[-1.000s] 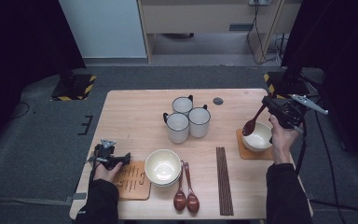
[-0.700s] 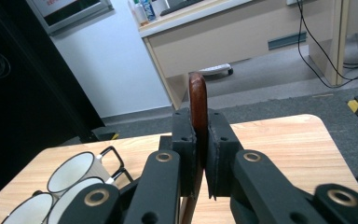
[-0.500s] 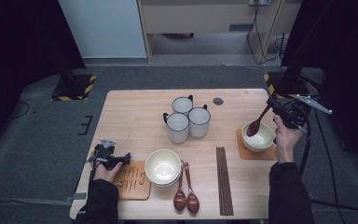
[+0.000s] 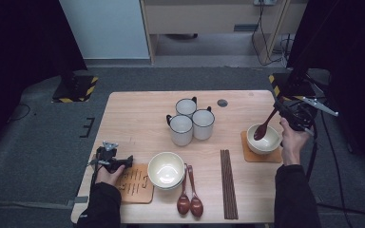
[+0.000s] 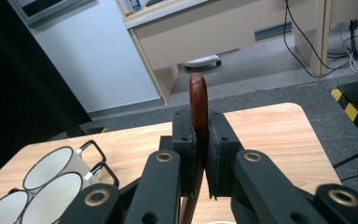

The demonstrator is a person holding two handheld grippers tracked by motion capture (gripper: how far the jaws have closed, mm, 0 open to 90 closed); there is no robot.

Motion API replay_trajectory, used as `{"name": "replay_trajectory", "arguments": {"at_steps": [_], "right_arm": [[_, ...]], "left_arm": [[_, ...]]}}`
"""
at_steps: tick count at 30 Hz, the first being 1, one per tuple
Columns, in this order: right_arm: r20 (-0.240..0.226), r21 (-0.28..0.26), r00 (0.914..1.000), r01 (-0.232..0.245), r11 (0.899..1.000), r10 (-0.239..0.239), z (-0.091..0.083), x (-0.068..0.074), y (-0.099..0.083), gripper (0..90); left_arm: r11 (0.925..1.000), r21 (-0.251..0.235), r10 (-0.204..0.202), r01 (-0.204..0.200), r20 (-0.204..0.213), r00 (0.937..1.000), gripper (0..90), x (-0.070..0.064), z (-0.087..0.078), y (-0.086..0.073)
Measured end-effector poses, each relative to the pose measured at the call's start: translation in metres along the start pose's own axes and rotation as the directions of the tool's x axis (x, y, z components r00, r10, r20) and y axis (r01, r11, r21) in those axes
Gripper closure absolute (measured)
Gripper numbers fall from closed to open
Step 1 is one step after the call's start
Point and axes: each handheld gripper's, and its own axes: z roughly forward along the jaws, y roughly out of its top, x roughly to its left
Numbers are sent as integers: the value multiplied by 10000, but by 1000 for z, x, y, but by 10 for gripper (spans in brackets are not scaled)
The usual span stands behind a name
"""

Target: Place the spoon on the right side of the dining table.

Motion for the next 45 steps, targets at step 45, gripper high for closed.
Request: {"name": "replay_trajectory", "arguments": {"at_steps": [45], "right_arm": [[886,1615,9897,975,9820,-1129,13,-2,-24,821]], "left_arm": [[10000,0,0,0,-1,10000,0,0,0,0]]}}
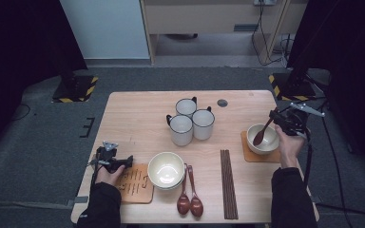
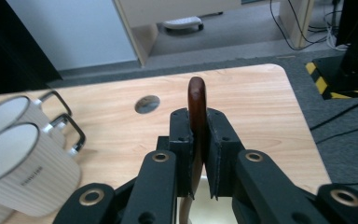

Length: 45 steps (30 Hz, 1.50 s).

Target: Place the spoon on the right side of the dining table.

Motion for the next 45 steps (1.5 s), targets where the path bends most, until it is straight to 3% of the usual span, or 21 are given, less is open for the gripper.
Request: {"name": "replay_trajectory", "arguments": {"at_steps": [6,20,45], "right_arm": [[243,52,9991,355,9994,-356,-1,3,-1,819],[398,266,9979,492,9984,-502,-3,2,-1,785],[905,989,9879,1170,9882,-1260,0,-14,-15,646]], "left_arm": [[10000,-3,-3,3,0,10000,0,0,0,0],[10000,-3,-4,4,1,10000,0,0,0,0],[10000,0,2,-2,2,10000,0,0,0,0]]}}
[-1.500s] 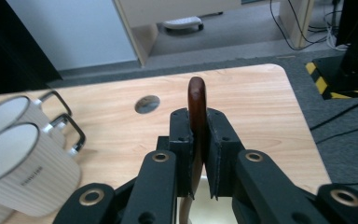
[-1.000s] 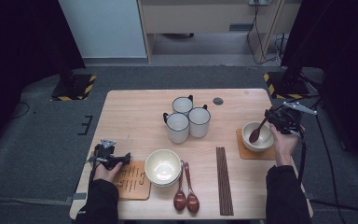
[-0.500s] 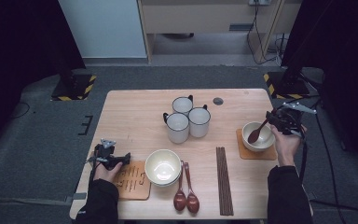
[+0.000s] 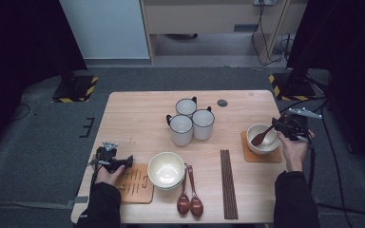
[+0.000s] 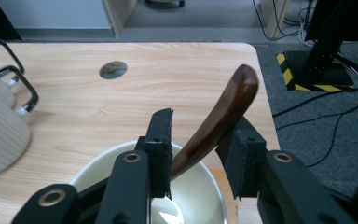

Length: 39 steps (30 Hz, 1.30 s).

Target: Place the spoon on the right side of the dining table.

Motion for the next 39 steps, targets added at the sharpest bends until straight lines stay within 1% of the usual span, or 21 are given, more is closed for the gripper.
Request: {"name": "replay_trajectory", "arguments": {"at_steps": [6,11,14,15,17,22,29,32,33,35,37,39], "right_arm": [[104,52,9999,-77,10000,76,1,-5,-8,608],[151,77,9998,87,9999,-88,1,-7,-13,572],[108,43,9999,114,9999,-115,1,-7,-17,547],[90,28,9999,48,10000,-48,1,-7,-18,539],[136,154,9999,65,9999,-67,2,-8,-21,525],[177,195,9998,67,9998,-71,3,-9,-24,501],[224,356,9997,-23,9994,15,4,-14,-31,450],[197,444,9997,-129,9989,121,4,-16,-34,433],[231,467,9997,-98,9989,87,4,-16,-35,430],[279,631,9996,-61,9980,43,4,-16,-36,413],[234,579,9997,10,9983,-23,4,-15,-38,395],[206,612,9998,-43,9981,30,4,-15,-39,381]], "left_arm": [[10000,-2,-5,5,-1,10000,0,0,0,0],[10000,-2,-2,2,-2,10000,0,0,0,0],[10000,-2,-4,4,-3,10000,0,0,0,0],[10000,0,-1,1,-3,10000,0,0,0,0],[10000,-1,-3,3,-3,10000,0,0,0,0],[10000,-2,-2,2,-3,10000,0,0,0,0],[10000,-2,-2,2,-2,10000,0,0,0,0],[10000,-3,-2,2,-7,10000,0,0,0,0],[10000,-1,-5,5,-20,10000,0,0,0,0],[10000,0,-6,6,-19,10000,0,0,0,0],[10000,-1,-6,6,-19,10000,0,0,0,0],[10000,-1,-7,7,-20,10000,0,0,0,0]]}}
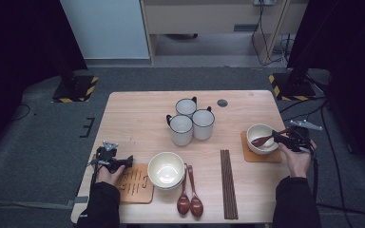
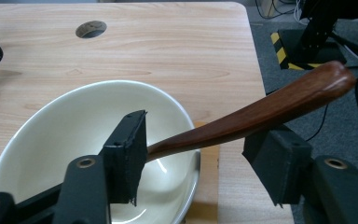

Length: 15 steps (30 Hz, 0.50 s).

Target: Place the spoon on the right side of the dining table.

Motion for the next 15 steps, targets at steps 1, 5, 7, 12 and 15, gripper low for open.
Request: {"name": "replay_trajectory", "arguments": {"at_steps": [1,5,7,12,15], "right_arm": [[-21,6,10000,-46,10000,46,1,0,-1,375],[-101,135,9997,-202,9997,203,1,-4,-4,360],[-121,164,9995,-299,9994,301,2,-6,-6,355],[-280,145,9986,-448,9989,452,2,-7,-7,322],[-439,286,9971,-616,9977,628,2,-7,-9,286]], "left_arm": [[10000,1,0,0,-1,10000,0,0,0,0],[10000,-1,-2,2,0,10000,0,0,0,0],[10000,0,0,0,3,10000,0,0,0,0],[10000,0,0,0,3,10000,0,0,0,0],[10000,1,-1,1,5,10000,0,0,0,0]]}}
